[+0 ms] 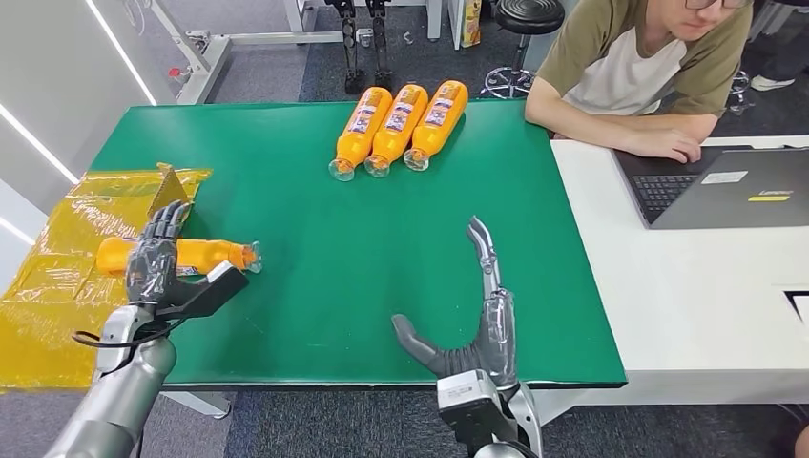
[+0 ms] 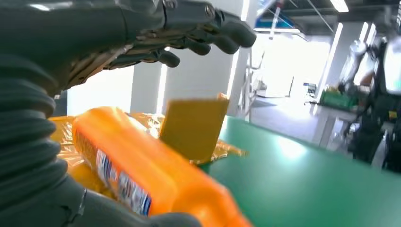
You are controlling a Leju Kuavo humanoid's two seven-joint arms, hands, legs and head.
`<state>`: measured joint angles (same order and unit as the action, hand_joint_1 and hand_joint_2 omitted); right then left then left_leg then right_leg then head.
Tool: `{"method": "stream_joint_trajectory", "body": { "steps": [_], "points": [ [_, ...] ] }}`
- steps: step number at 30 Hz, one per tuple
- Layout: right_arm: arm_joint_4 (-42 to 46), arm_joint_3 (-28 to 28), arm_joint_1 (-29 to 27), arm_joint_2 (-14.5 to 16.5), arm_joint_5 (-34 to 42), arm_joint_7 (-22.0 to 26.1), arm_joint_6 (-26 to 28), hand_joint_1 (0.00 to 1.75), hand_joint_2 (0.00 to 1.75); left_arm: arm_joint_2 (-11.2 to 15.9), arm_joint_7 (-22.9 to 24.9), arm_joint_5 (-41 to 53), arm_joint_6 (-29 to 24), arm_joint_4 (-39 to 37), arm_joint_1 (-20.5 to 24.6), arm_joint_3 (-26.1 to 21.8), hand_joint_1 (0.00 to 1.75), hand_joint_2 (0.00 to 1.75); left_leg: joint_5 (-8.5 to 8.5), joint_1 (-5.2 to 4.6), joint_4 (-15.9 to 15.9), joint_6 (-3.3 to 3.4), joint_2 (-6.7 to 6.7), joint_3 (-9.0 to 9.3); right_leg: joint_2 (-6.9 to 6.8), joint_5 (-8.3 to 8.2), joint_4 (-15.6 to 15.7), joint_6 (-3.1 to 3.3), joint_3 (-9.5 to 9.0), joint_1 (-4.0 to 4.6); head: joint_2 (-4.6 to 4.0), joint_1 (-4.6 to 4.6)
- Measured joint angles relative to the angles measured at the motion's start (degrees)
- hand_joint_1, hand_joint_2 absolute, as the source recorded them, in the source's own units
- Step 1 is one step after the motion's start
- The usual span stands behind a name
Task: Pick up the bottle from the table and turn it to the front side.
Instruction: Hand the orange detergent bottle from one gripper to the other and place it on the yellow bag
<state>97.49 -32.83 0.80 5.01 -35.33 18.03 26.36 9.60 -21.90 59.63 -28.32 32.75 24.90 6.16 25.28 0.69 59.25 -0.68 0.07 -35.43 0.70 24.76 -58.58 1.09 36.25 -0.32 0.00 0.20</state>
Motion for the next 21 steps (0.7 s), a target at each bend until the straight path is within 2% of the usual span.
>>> {"method": "stream_joint_trajectory", "body": {
  "steps": [4, 9, 12, 15, 19, 21],
  "points": [
    [0.3, 0.0, -0.2, 0.0, 0.1, 0.0, 0.4, 0.00, 1.75, -1.9, -8.4, -13.2, 0.9, 8.6, -2.4, -3.4, 0.00, 1.75, 0.00, 0.00, 0.0, 0.00, -0.01, -0.01, -0.02, 0.00, 0.0, 0.00, 0.00, 0.00, 0.00, -0.01],
    [-0.1, 0.0, 0.0, 0.0, 2.4, 0.8, 1.6, 0.00, 1.75, -6.3, -15.8, -37.2, 6.1, 22.8, -5.2, -4.3, 0.00, 1.75, 0.01, -0.02, 0.0, 0.02, -0.06, -0.04, -0.09, 0.00, 0.0, -0.01, -0.02, -0.02, 0.00, 0.00],
    [-1.0, 0.0, 0.4, 0.0, 4.1, 1.6, 2.7, 0.00, 1.75, -10.4, -16.3, -50.5, 6.5, 31.0, -6.4, -3.0, 0.00, 1.75, 0.03, -0.03, 0.0, 0.06, -0.07, -0.05, -0.12, -0.01, 0.0, -0.02, -0.03, -0.03, 0.00, 0.00],
    [-1.5, 0.0, 0.7, 0.0, 4.5, 2.0, 3.7, 0.00, 1.75, -14.0, -16.1, -57.5, 4.9, 37.2, -7.6, 0.4, 0.00, 1.75, 0.05, -0.04, 0.0, 0.10, -0.13, -0.07, -0.19, -0.01, 0.0, -0.03, -0.06, -0.04, 0.00, 0.01],
    [-1.7, 0.0, 0.7, 0.0, 4.4, 2.3, 5.0, 0.00, 1.75, -17.8, -14.7, -61.4, 6.0, 42.9, -9.7, 5.1, 0.00, 1.75, 0.09, -0.05, 0.0, 0.13, -0.10, -0.05, -0.16, 0.00, 0.1, -0.04, -0.05, -0.05, 0.00, -0.01],
    [-1.4, 0.0, 0.6, 0.0, 3.8, 2.4, 6.7, 0.00, 1.75, -19.5, -12.5, -57.4, 5.1, 44.5, -11.2, 8.4, 0.00, 1.75, 0.11, -0.04, 0.1, 0.16, -0.15, -0.06, -0.19, 0.03, 0.1, -0.07, -0.05, -0.04, 0.00, -0.01]
  ]
}}
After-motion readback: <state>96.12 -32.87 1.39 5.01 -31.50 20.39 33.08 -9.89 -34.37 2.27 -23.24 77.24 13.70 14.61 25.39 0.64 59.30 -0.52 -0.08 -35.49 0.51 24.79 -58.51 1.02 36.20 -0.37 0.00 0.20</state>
